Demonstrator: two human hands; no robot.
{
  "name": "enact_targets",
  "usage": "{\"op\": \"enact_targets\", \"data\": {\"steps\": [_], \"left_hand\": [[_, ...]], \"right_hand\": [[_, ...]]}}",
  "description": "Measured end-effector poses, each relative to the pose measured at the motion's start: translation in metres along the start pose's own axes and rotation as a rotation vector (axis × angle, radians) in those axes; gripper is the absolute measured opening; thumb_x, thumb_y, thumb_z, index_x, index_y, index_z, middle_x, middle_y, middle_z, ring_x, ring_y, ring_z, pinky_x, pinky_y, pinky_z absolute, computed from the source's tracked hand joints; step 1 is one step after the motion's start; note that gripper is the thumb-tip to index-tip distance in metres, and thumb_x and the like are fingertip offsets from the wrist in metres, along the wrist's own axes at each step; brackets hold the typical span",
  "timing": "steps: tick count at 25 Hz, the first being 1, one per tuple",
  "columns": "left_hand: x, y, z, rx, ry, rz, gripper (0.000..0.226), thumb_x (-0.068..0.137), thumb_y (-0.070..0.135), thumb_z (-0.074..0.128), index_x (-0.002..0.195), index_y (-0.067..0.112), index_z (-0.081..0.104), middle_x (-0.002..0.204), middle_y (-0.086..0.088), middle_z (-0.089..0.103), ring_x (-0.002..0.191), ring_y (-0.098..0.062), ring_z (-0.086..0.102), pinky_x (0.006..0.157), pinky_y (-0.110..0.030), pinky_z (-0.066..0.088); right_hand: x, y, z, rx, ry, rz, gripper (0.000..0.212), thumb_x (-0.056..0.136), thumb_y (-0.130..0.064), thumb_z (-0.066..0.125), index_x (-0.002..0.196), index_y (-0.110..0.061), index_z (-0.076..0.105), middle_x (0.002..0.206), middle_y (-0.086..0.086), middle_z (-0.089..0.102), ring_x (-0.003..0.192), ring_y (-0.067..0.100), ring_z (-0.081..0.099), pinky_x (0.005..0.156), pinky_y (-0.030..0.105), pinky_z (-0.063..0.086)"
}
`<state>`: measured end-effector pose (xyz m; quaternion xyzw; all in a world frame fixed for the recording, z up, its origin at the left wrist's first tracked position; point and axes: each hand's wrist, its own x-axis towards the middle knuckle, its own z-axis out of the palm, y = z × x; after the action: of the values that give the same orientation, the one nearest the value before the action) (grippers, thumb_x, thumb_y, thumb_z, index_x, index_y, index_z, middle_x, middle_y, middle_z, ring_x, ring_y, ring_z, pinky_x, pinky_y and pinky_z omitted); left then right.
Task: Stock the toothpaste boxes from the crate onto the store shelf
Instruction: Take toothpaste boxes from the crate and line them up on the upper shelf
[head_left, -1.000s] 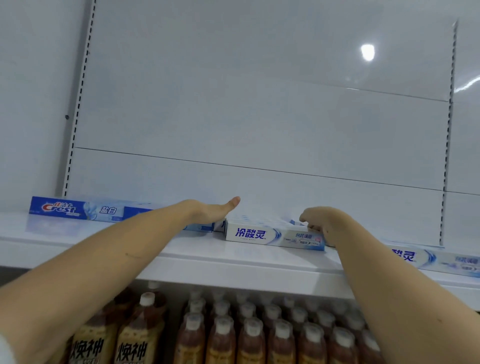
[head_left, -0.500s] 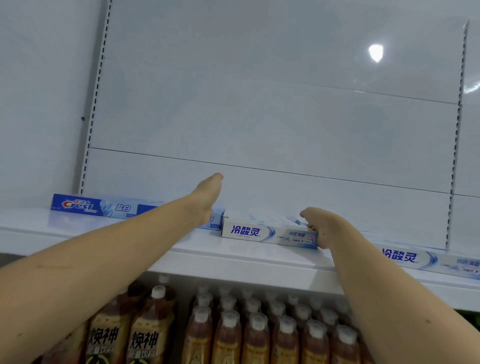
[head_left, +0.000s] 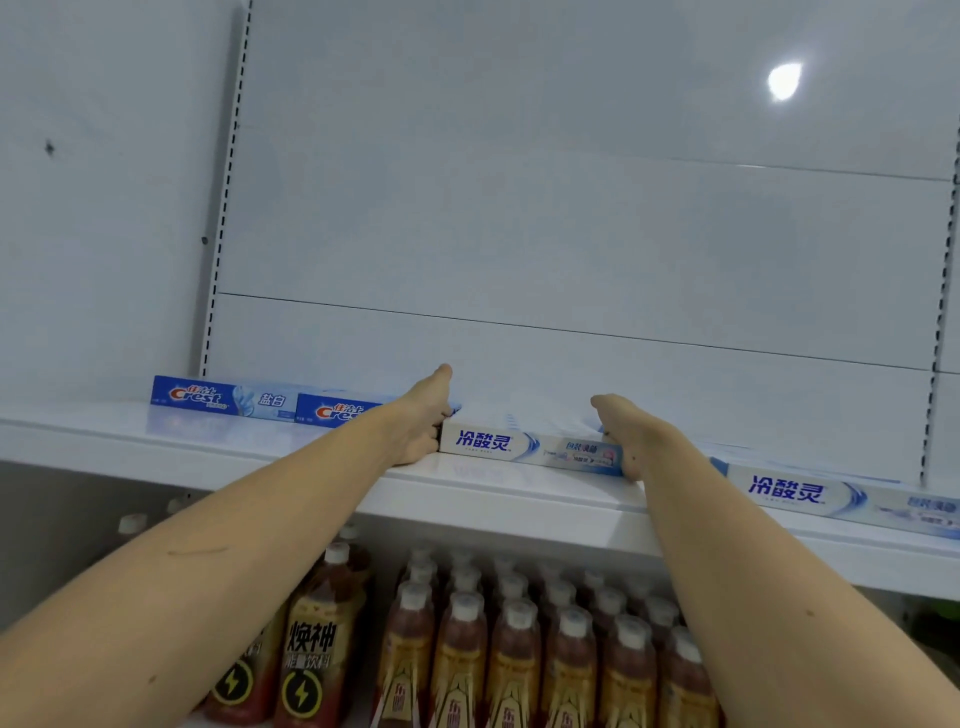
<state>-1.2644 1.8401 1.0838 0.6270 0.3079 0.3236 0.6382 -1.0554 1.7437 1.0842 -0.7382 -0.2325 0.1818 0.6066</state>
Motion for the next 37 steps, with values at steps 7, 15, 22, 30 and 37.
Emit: {"op": "enact_targets", "data": {"steps": [7,15,22,30,37], "left_hand": [[0.004,-0.003,0.0,0.125,0.019,0.072,0.06,0.1,0.056,0.026,0.133,0.009,0.044,0.093,-0.004,0.054,0.089,-0.022,0.056,0.087,-0.033,0.046],[-0.015,0.009,0.031,0.694,0.036,0.623,0.035,0.101,0.035,0.037,0.092,0.012,0.062,0.093,-0.004,0.061,0.091,-0.026,0.053,0.078,-0.033,0.041],[-0.036,0.014,0.163,1.11,-0.28,0.631,0.072,0.094,0.061,0.043,0.151,0.017,0.035,0.156,0.0,0.036,0.14,-0.021,0.038,0.116,-0.04,0.028],[-0.023,0.006,0.257,1.338,-0.383,0.444,0.091,0.083,0.075,0.047,0.156,0.026,0.021,0.162,0.009,0.021,0.147,-0.014,0.023,0.121,-0.036,0.014],[0.005,0.007,0.259,1.571,-0.3,0.298,0.084,0.09,0.071,0.038,0.157,0.026,0.014,0.163,0.008,0.018,0.149,-0.017,0.019,0.12,-0.037,0.014]], "right_hand": [[-0.031,-0.001,0.009,-0.209,0.113,-0.207,0.042,0.104,-0.021,0.029,0.137,0.0,0.043,0.132,0.02,0.05,0.112,0.031,0.049,0.089,0.034,0.036],[-0.062,-0.016,-0.033,-0.441,0.56,-0.812,0.03,0.096,-0.019,0.034,0.093,-0.007,0.062,0.09,0.006,0.065,0.083,0.026,0.058,0.071,0.037,0.047],[-0.049,-0.006,-0.182,-0.651,0.249,-0.609,0.043,0.097,-0.048,0.041,0.114,-0.012,0.06,0.118,0.007,0.061,0.111,0.027,0.053,0.09,0.036,0.042],[-0.023,0.047,-0.317,-0.532,-0.373,-0.162,0.099,0.067,-0.047,0.076,0.151,-0.034,0.026,0.154,0.004,0.031,0.128,0.023,0.045,0.114,0.043,0.032],[0.034,0.056,-0.292,-0.637,-0.386,-0.24,0.1,0.071,-0.039,0.082,0.152,-0.032,0.023,0.159,0.004,0.023,0.141,0.023,0.032,0.114,0.033,0.03]]}}
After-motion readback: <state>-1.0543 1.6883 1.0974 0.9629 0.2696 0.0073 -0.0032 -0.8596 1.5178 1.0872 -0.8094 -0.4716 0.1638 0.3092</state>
